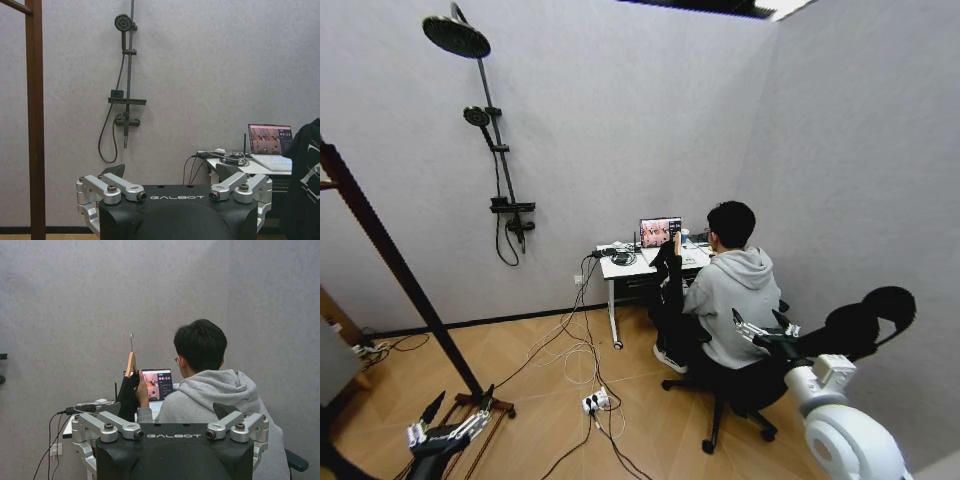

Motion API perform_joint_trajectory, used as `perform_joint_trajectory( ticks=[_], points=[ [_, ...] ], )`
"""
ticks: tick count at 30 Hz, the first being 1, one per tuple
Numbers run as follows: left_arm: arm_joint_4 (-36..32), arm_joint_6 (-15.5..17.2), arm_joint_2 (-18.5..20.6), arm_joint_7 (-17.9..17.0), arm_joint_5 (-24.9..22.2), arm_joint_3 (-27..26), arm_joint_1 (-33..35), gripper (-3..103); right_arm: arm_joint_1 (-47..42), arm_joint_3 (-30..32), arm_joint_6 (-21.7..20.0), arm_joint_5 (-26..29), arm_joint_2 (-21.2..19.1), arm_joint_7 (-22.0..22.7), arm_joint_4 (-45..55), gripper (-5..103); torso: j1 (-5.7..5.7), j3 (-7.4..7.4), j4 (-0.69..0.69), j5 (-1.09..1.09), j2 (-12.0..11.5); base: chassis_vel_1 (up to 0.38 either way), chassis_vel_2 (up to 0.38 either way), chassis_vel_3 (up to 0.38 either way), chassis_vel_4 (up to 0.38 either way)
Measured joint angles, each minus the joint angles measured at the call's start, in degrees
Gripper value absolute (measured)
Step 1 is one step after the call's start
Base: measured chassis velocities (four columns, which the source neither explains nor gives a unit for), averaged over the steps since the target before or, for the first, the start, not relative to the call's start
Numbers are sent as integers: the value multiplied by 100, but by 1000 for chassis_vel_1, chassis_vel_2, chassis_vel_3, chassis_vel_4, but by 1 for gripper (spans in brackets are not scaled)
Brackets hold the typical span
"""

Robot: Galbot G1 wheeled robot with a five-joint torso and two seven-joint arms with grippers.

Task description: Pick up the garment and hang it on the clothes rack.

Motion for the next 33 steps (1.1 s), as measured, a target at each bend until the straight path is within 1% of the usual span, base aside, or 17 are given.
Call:
perform_joint_trajectory(
  ticks=[10, 21, 25, 29, 33],
  points=[
    [0, 0, 0, 0, 0, 0, 0, 100, 22, -142, 18, -92, 54, -12, -43, 100, -1, 0, -2, 1, 0, 71, -74, -73, 73],
    [0, 0, 0, 0, 0, 0, 0, 100, 60, -216, 18, -114, 56, -14, -69, 100, 0, 0, -1, 1, 0, 98, -21, -31, 98],
    [1, 0, 0, -1, 0, 0, 1, 100, 72, -261, 18, -127, 67, -14, -77, 100, 0, 0, 2, -1, 0, 103, -11, -40, 108],
    [0, 0, 0, -1, 0, 0, 0, 100, 88, -299, 18, -138, 67, -14, -104, 100, -1, 0, -3, 1, 0, 64, -55, -73, 52],
    [0, 0, 0, -1, 0, 0, 0, 100, 107, -334, 17, -143, 66, -12, -115, 100, 0, 0, -3, 2, 0, 42, -76, -48, 67]
  ],
)
